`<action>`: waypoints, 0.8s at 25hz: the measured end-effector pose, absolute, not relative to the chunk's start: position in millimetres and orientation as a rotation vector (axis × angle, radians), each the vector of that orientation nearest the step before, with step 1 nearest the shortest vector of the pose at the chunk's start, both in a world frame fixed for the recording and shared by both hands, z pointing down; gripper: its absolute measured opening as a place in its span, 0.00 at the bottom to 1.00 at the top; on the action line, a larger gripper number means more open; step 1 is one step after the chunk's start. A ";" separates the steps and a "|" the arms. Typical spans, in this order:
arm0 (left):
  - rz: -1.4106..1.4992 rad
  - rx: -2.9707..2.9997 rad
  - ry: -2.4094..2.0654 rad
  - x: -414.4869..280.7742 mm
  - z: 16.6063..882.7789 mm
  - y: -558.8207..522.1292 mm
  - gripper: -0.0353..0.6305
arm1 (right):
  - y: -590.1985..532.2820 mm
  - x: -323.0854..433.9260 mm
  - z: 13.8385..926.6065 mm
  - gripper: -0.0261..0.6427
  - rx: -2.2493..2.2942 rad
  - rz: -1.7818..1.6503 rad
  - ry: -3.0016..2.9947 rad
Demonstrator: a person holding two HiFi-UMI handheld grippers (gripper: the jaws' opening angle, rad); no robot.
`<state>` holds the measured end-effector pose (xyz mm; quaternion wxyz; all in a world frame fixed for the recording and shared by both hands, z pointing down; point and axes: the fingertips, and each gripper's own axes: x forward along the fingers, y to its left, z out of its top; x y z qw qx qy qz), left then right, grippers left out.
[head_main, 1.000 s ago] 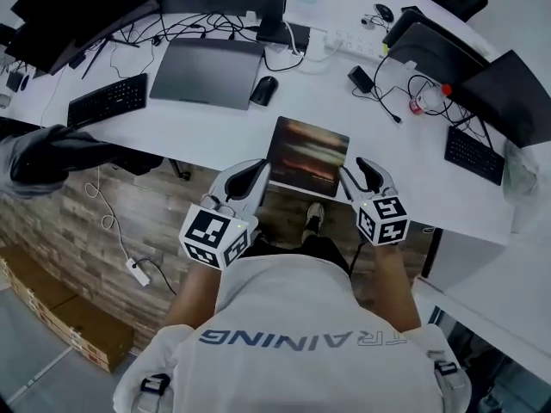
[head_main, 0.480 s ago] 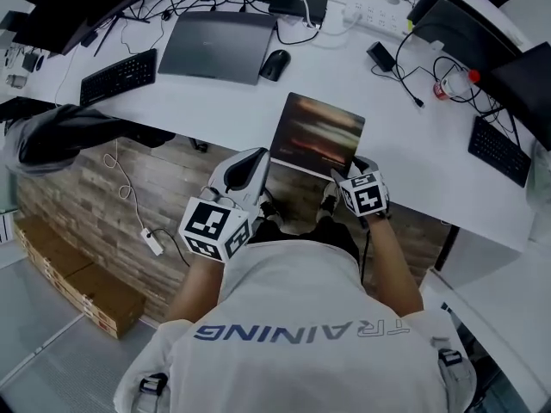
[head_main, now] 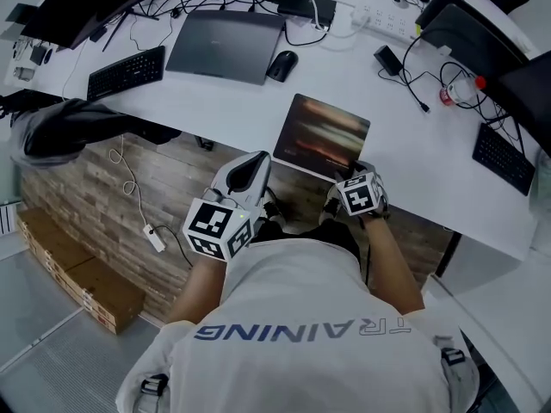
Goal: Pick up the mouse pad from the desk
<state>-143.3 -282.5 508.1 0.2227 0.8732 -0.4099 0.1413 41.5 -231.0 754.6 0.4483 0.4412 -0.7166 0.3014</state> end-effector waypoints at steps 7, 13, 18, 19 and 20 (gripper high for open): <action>0.366 2.430 -1.105 -138.4 506.4 -282.4 0.05 | -227.9 34.5 752.8 0.18 1.105 0.706 -1.778; 0.341 2.436 -1.099 -140.7 501.9 -284.4 0.05 | -225.8 31.8 743.0 0.11 1.096 0.676 -1.806; 0.327 2.447 -1.090 -139.5 499.2 -285.3 0.05 | -231.5 33.7 727.5 0.10 1.148 0.647 -1.837; 0.326 2.446 -1.090 -139.7 499.5 -285.3 0.05 | -232.9 34.4 721.4 0.10 1.166 0.641 -1.849; 0.324 2.447 -1.092 -140.2 499.3 -285.6 0.05 | -235.0 35.2 714.3 0.10 1.187 0.634 -1.862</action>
